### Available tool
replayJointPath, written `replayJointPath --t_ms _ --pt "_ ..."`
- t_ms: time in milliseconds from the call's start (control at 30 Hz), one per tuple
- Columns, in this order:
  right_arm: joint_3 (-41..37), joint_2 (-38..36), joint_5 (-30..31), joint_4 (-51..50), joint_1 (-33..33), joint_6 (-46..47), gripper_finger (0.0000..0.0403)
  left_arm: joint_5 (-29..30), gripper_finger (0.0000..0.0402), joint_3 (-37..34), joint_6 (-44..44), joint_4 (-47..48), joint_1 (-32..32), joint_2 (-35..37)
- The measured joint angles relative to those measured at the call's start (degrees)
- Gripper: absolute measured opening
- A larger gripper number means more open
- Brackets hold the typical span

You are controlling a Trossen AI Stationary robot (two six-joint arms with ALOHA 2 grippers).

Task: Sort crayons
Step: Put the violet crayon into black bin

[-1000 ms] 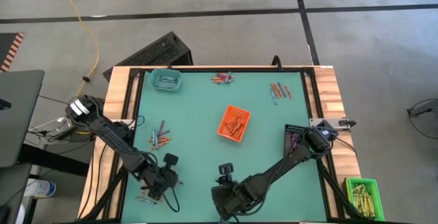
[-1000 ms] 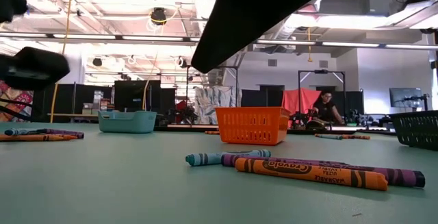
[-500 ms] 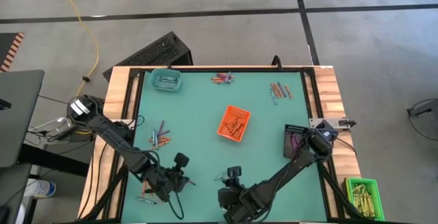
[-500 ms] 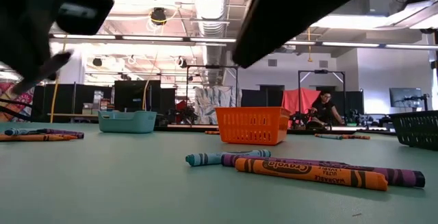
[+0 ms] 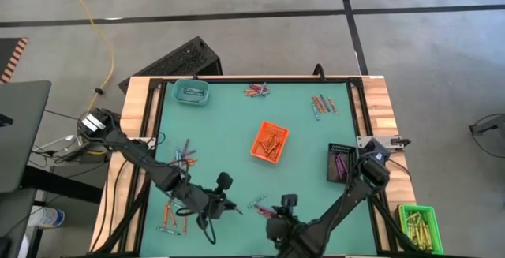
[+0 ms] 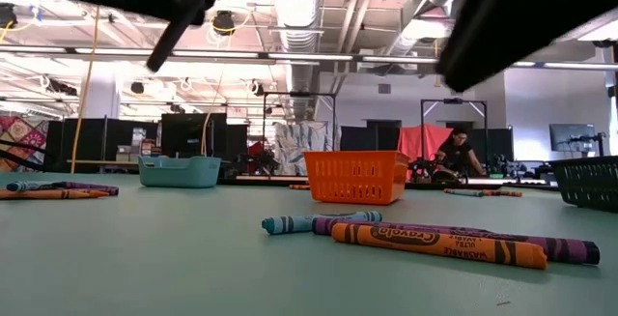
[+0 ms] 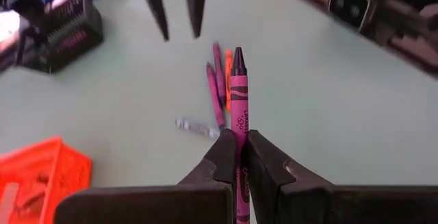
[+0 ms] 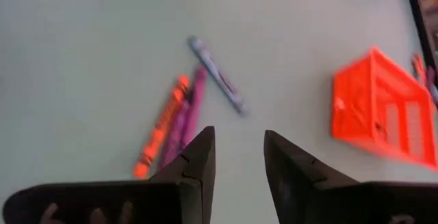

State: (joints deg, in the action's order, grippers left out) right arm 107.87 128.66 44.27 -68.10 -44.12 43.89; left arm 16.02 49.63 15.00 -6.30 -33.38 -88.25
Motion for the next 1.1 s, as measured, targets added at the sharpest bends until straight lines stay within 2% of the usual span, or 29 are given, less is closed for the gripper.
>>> replayJointPath --t_ms 267,567,733,933,1100 --pt "0.0 0.0 4.7 -7.0 -3.3 10.9 0.0122 -4.9 0.0 0.0 4.9 -8.0 3.0 0.0" --pt "-2.8 0.0 5.2 -1.5 -3.6 11.2 0.0122 -15.4 0.0 0.0 6.0 -14.1 6.4 0.1" --pt "-4.0 0.0 5.2 5.1 -2.6 6.3 0.0122 -17.3 0.0 0.0 6.0 -14.5 7.3 0.1" --pt "-4.0 -0.8 5.6 15.9 -0.2 -5.7 0.0122 -18.8 0.0 0.0 6.5 -14.7 7.4 0.1" --pt "-4.0 -2.8 9.2 22.7 1.4 -14.1 0.0122 -20.6 0.0 0.0 6.7 -14.6 7.4 0.1"
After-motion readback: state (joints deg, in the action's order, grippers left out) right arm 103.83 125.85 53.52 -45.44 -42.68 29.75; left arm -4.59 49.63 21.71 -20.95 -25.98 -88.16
